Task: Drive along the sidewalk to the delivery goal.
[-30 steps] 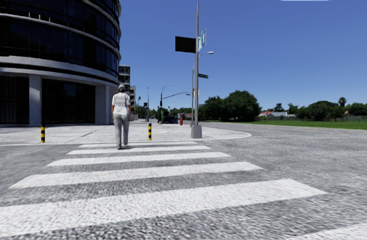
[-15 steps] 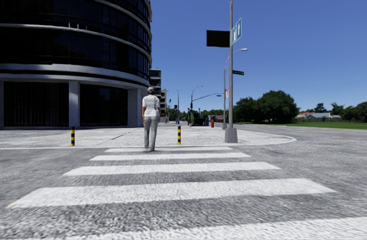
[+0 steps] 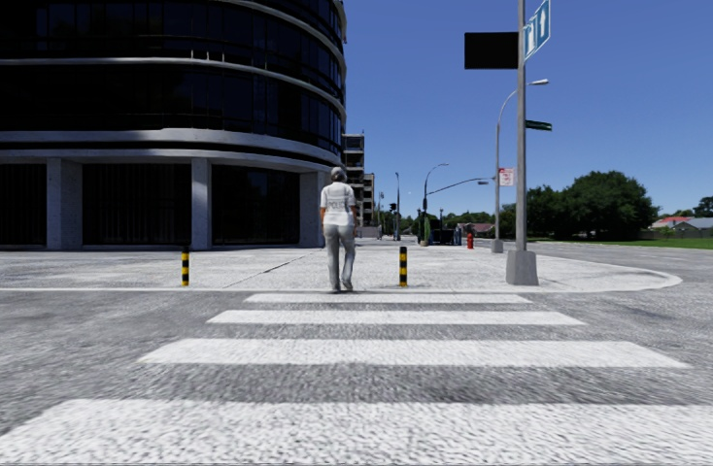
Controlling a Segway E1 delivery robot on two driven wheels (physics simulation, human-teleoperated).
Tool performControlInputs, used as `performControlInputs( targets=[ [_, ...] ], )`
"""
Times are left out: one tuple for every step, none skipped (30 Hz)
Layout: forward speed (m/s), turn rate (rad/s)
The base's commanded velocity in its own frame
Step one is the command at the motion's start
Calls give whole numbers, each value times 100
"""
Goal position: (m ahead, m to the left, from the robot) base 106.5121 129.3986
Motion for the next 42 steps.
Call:
performControlInputs(
  targets=[
    [134, 0],
    [134, 0],
    [135, 0],
    [136, 0],
    [138, 0],
    [138, 0],
    [140, 0],
    [143, 0],
    [144, 0],
    [144, 0],
    [144, 1],
    [144, 9],
    [144, 9],
    [145, 12],
    [146, 13],
    [146, 14],
    [147, 17],
    [147, 21],
    [147, 21],
    [147, 22],
    [147, 26],
    [147, 27],
    [147, 27],
    [147, 27],
    [147, 25],
    [147, 13],
    [147, 13],
    [147, 5],
    [147, 1],
    [147, 0],
    [148, 0],
    [148, 0],
    [148, 0],
    [148, 0],
    [148, 0],
    [148, 6],
    [149, 16],
    [149, 22],
    [149, 24],
    [149, 24],
    [149, 25],
    [149, 25]
  ],
)
